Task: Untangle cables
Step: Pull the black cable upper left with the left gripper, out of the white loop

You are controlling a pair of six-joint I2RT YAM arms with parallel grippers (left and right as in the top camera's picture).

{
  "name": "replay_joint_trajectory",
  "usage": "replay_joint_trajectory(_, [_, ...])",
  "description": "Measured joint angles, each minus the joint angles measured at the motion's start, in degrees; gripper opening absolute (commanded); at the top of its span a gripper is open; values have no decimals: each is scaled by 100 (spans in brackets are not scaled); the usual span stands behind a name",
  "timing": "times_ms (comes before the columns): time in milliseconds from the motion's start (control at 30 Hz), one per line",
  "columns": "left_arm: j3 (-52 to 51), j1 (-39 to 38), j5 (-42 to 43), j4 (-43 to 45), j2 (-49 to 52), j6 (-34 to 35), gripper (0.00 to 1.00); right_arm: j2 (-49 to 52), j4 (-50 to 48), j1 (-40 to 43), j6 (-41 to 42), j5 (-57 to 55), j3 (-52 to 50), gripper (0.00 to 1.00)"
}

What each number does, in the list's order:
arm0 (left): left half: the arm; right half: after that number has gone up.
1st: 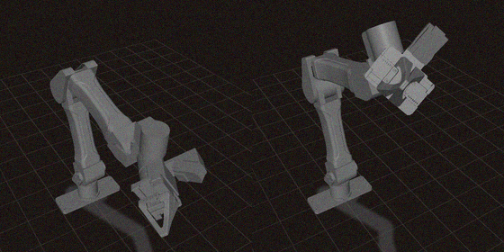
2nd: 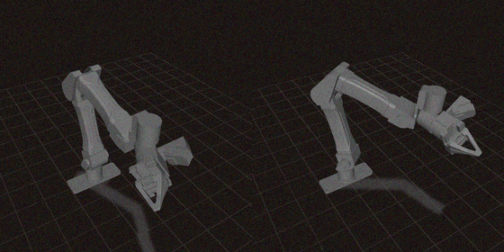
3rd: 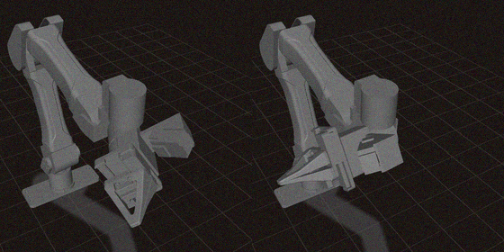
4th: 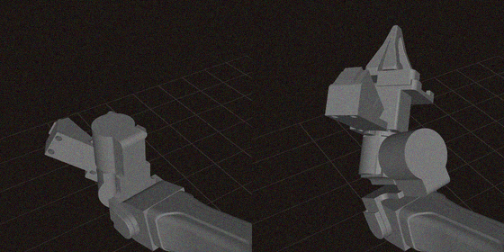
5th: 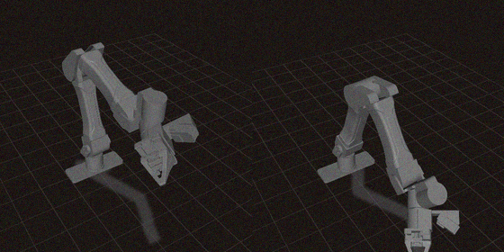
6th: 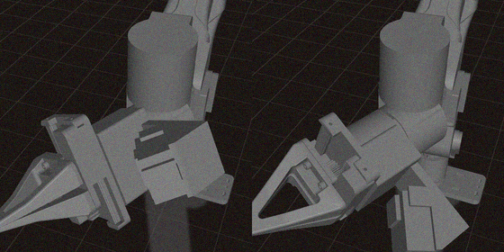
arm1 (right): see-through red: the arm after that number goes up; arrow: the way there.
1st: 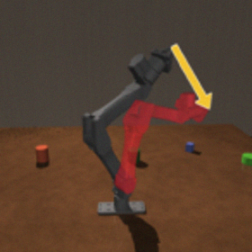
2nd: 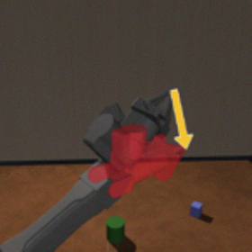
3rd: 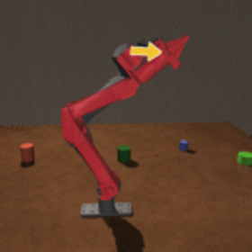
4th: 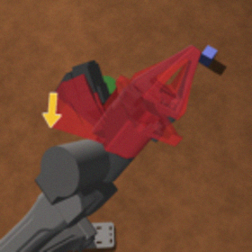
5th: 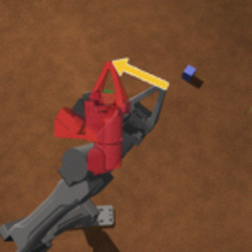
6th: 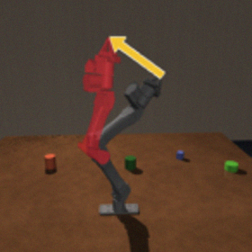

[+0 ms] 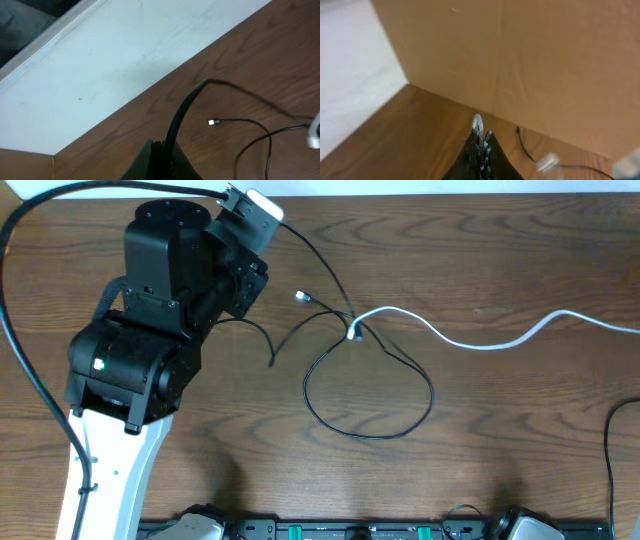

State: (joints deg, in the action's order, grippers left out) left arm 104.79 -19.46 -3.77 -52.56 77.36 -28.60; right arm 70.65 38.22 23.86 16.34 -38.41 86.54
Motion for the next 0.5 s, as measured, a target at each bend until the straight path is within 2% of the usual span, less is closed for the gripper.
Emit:
replay_joint_trajectory(300, [0,48,-44,-66,0,0,7,299,-127,555,173,96,0,1])
replay_joint_trajectory(500, [0,57,-114,-87,0,0,7,407,-280,1410,603,186,2,1])
